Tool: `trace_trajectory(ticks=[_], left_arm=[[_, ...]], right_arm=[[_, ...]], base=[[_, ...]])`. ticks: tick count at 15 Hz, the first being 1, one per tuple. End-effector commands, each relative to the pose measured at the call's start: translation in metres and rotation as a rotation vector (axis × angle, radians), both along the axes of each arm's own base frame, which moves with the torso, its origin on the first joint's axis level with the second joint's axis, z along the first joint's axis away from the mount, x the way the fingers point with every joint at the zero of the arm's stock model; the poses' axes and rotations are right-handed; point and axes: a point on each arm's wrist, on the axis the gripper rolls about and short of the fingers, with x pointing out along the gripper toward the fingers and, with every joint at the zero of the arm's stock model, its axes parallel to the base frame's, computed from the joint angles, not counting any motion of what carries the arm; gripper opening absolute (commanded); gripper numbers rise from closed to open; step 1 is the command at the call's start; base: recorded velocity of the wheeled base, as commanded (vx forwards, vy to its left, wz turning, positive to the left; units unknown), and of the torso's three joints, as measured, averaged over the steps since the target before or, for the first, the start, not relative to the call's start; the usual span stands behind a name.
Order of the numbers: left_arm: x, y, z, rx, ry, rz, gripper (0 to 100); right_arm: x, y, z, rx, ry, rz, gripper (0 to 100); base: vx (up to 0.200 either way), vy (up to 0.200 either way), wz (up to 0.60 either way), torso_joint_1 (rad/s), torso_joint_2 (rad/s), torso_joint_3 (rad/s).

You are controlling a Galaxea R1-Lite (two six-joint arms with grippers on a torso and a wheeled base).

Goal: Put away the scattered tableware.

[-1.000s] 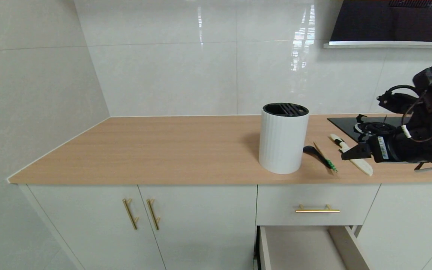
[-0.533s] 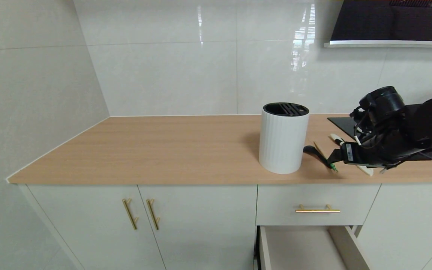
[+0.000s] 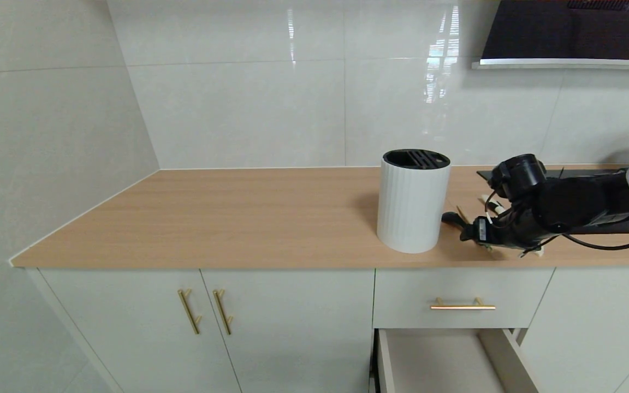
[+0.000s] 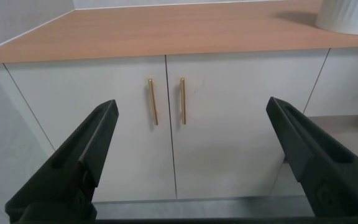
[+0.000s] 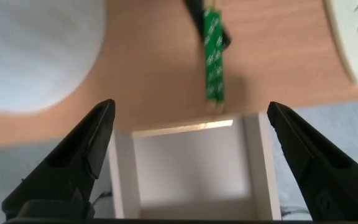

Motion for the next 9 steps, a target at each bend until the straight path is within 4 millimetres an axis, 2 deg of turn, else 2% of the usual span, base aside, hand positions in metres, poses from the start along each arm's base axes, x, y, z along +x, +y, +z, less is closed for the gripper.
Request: trace_trajectory(ticks=[1, 9], left_arm=[[0.0001, 0.0, -0.0001, 0.0, 0.002, 0.0, 100], [0.0001, 0.0, 0.0, 0.0, 0.001, 0.0, 100]], right_arm=[[0.0081, -0.0037, -0.0145, -0.009, 0.016, -0.029, 100], [0.0132, -0.0041, -0.0183, 0.002, -0.004, -0.042, 100]], base=[[0.0, 0.0, 0.0, 0.0, 0.0, 0.0], [0.0, 0.0, 0.0, 0.0, 0.0, 0.0]])
